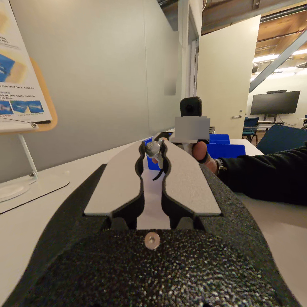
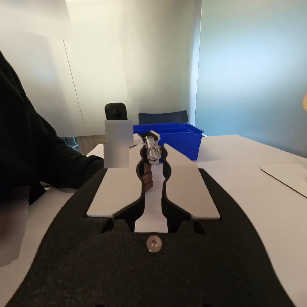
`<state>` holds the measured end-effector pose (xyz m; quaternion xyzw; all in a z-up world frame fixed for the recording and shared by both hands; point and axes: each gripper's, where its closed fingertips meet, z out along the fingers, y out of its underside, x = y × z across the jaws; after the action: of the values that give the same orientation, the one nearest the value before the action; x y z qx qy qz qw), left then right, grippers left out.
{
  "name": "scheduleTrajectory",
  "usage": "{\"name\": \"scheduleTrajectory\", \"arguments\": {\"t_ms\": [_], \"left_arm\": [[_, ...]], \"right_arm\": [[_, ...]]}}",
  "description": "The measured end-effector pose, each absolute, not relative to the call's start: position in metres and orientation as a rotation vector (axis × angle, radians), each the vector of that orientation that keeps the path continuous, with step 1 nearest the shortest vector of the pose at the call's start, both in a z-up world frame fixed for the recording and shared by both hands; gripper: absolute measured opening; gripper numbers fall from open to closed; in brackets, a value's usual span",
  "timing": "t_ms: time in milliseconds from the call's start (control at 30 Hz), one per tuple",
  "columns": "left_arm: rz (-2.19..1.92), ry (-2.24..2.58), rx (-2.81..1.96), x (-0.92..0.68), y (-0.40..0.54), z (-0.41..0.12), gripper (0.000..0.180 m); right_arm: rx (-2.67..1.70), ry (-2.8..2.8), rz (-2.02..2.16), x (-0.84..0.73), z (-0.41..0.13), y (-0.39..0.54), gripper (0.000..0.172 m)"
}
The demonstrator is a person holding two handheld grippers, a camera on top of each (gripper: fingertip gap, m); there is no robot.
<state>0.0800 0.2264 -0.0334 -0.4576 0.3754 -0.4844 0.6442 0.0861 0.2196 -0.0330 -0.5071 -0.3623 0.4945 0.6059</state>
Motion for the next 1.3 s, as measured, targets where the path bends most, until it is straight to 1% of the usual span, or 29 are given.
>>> {"name": "scheduleTrajectory", "arguments": {"t_ms": [167,433,933,1300], "left_arm": [[-1.169,0.766,-1.021,0.07,0.23,-0.022,0.018],[-1.314,0.656,-0.966,0.07,0.221,-0.005,0.018],[-1.614,0.392,-0.901,0.063,0.22,0.005,0.017],[-1.821,0.196,-0.865,0.062,0.222,0.006,0.017]], "right_arm": [[-1.156,-0.828,1.187,0.083,-0.034,0.217,0.017],[-1.05,-0.728,1.287,0.08,-0.016,0.21,0.017],[-0.951,-0.549,1.317,0.073,0.003,0.203,0.017],[-0.961,-0.521,1.133,0.065,0.003,0.204,0.017]]}}
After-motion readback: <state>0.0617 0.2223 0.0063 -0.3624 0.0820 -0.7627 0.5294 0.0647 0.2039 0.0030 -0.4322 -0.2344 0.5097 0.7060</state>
